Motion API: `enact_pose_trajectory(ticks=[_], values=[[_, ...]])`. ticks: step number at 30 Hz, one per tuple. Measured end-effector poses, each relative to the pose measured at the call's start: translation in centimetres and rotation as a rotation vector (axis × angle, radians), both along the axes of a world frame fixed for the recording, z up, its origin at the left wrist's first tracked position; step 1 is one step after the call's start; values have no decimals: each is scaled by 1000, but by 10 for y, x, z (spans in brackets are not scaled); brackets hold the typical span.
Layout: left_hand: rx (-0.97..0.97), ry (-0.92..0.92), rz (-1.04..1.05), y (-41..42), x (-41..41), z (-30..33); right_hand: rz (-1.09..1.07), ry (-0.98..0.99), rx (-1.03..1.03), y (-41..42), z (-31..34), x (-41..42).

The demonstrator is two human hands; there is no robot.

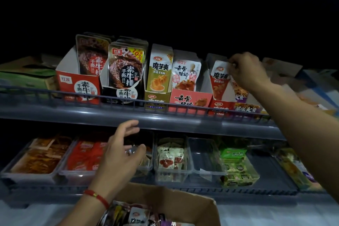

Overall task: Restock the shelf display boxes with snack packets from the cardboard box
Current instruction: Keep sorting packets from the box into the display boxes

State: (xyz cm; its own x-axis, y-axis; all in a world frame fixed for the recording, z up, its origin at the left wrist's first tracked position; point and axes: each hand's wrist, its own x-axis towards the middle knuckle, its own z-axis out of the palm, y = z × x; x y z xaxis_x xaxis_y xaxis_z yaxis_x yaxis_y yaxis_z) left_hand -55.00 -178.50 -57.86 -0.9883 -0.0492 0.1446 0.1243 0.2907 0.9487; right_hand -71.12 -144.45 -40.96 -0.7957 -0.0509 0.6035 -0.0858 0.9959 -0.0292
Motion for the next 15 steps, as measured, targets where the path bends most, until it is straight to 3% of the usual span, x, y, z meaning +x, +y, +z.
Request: enact_pose_trajectory(ticks=[8, 13, 15], values=[[-103, -38, -8, -6, -5, -5, 5, 153, 159, -4, -9, 0], [-472, -220, -174, -10, -1, -2, 389, 307, 163, -46, -12, 57], [-662, -271, -269, -7, 3, -5, 628, 219, 197, -66, -33, 94]])
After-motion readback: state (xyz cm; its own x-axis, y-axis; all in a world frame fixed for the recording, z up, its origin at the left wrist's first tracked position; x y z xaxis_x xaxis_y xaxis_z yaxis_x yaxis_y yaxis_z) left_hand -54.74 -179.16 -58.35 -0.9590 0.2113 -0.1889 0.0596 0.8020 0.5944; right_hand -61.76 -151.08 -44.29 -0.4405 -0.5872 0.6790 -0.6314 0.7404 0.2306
